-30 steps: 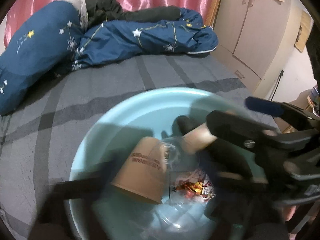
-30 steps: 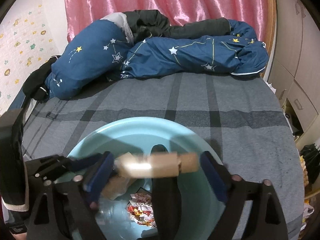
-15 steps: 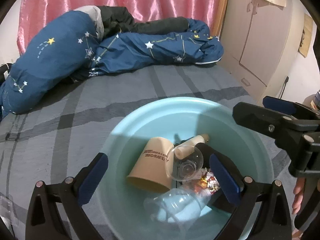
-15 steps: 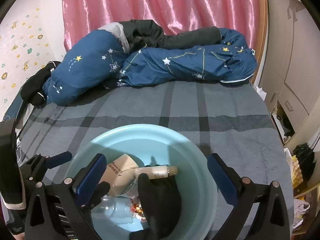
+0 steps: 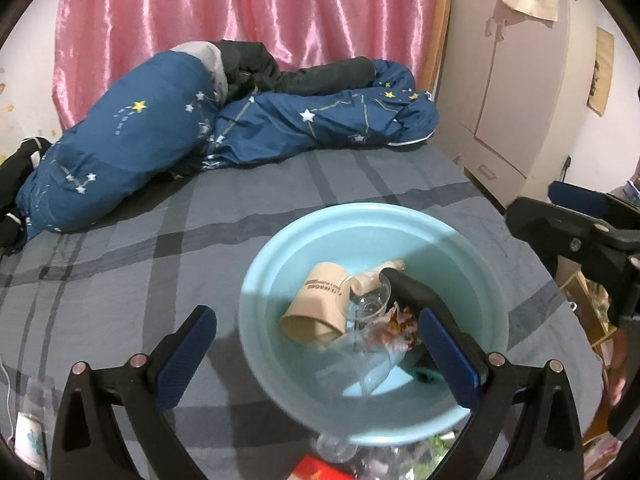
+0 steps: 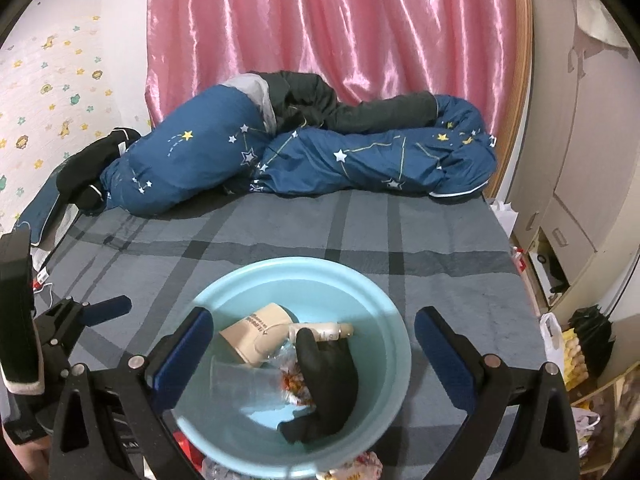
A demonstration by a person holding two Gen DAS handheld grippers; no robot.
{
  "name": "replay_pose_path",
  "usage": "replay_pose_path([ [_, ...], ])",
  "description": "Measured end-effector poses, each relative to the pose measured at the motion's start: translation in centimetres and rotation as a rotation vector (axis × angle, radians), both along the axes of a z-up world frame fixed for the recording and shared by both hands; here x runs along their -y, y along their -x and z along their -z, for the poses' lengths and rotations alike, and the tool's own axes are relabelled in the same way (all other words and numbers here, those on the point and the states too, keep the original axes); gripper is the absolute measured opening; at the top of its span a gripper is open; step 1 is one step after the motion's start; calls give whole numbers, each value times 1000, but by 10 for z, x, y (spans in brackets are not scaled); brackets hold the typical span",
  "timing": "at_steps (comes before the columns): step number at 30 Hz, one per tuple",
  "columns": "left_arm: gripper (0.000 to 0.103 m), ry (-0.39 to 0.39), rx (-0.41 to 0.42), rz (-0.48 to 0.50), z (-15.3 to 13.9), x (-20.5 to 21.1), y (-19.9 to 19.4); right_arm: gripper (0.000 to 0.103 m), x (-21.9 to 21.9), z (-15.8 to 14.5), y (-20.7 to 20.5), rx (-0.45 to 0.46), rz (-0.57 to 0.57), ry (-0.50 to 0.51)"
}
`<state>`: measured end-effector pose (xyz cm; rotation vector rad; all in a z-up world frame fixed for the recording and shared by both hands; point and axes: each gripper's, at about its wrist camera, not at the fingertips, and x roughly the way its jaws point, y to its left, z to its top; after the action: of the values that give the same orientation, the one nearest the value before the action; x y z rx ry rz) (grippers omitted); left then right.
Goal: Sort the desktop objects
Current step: 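Withdraw both grippers from the basin toward the remaining items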
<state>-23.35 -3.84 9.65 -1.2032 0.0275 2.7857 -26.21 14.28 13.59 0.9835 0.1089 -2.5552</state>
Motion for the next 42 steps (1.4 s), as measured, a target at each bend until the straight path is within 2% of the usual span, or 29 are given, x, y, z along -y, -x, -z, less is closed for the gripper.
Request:
replay_pose_path([
  [10, 103, -4, -19, -7, -11, 12, -45, 103, -14, -15, -45, -31, 8, -26],
  [22, 103, 20, -21, -2, 21, 19, -84, 103, -37, -2, -85, -45, 19, -39],
  [42, 103, -6, 31, 46, 98, 25, -123, 103, -59, 86, -102, 21, 32, -66],
])
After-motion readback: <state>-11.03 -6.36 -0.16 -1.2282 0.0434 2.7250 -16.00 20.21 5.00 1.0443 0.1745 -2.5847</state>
